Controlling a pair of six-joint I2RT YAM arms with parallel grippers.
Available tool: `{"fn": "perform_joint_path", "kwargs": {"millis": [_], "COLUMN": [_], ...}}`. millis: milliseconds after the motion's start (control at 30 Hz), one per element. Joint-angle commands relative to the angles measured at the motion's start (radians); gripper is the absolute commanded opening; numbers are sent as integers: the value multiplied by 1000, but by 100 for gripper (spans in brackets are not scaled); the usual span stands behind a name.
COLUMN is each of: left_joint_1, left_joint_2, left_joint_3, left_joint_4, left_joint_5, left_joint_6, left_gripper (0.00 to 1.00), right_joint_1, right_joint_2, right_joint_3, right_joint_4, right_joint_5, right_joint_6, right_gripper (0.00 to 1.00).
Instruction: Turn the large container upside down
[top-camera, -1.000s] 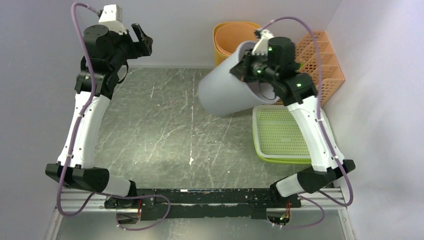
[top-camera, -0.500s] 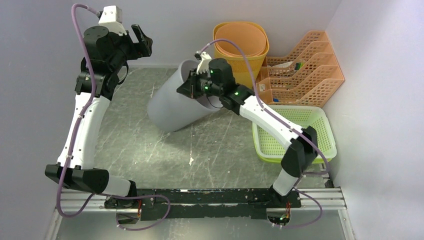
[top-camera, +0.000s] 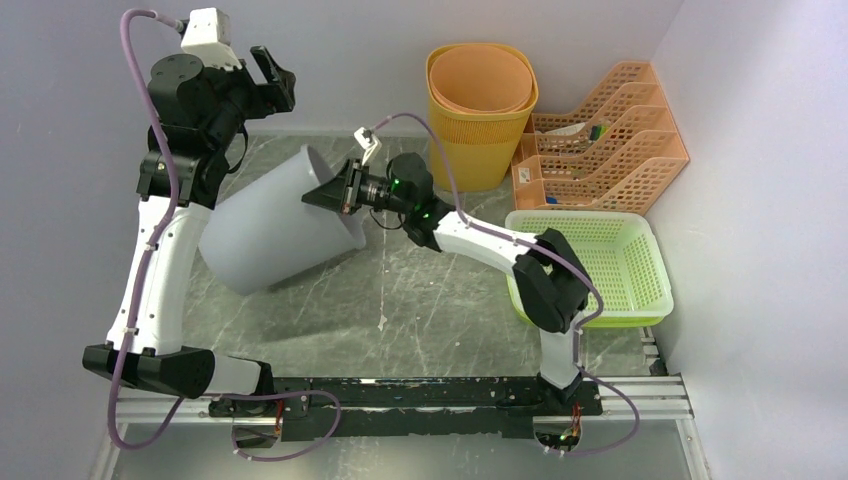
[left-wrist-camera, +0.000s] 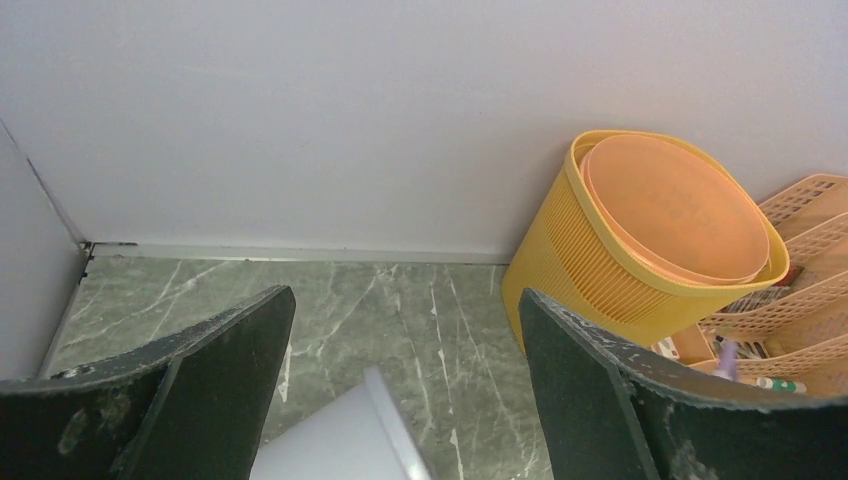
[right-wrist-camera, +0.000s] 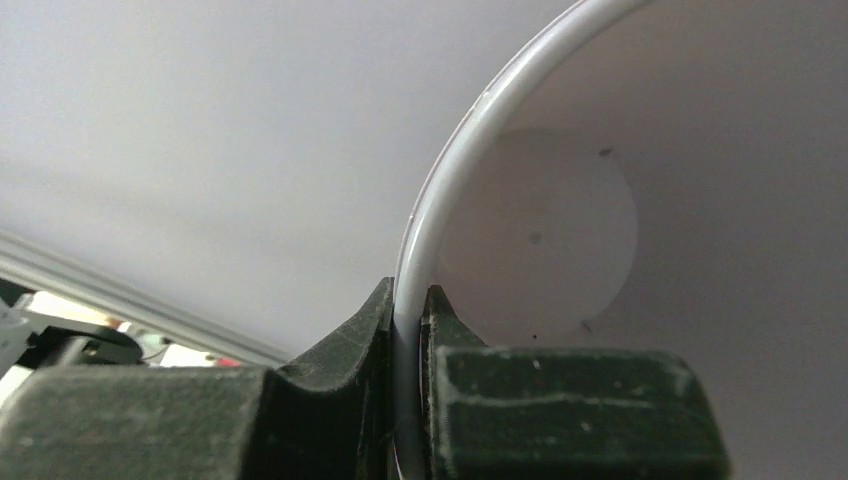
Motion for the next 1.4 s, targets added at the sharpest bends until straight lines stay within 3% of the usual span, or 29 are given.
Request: {"fn": "perform_joint_path", "kwargs": {"millis": [0, 167, 467, 700, 833, 967, 1167, 1367], "left_joint_1": [6, 6, 6, 5, 4, 4, 4, 6], "left_joint_2": [-11, -2, 1, 6, 13, 14, 22, 27], "left_joint_3": [24, 22, 12, 11, 9, -4, -32, -51], "left_joint_4": [-1, 4, 1, -6, -5, -1, 6, 17], "left_joint_5": [-13, -4, -15, -28, -25, -19, -16, -12], "left_joint_6": [13, 17, 28, 37, 37, 37, 40, 41], "left_gripper": [95, 95, 95, 95, 95, 95, 95, 95], "right_joint_1": [-4, -11, -154, -250, -298, -389, -486, -521], "right_joint_2": [50, 96, 153, 209, 209, 190, 186, 138], "right_joint_3": [-61, -146, -512, -654, -681, -688, -661, -551], "right_joint_4": [374, 506, 974, 1150, 1063, 909, 694, 251], "right_joint_5": [-38, -56, -29, -99, -185, -253, -294, -281], "right_joint_6": [220, 315, 655, 772, 728, 625, 466, 179], "right_gripper": [0, 0, 0, 0, 0, 10, 17, 19]}}
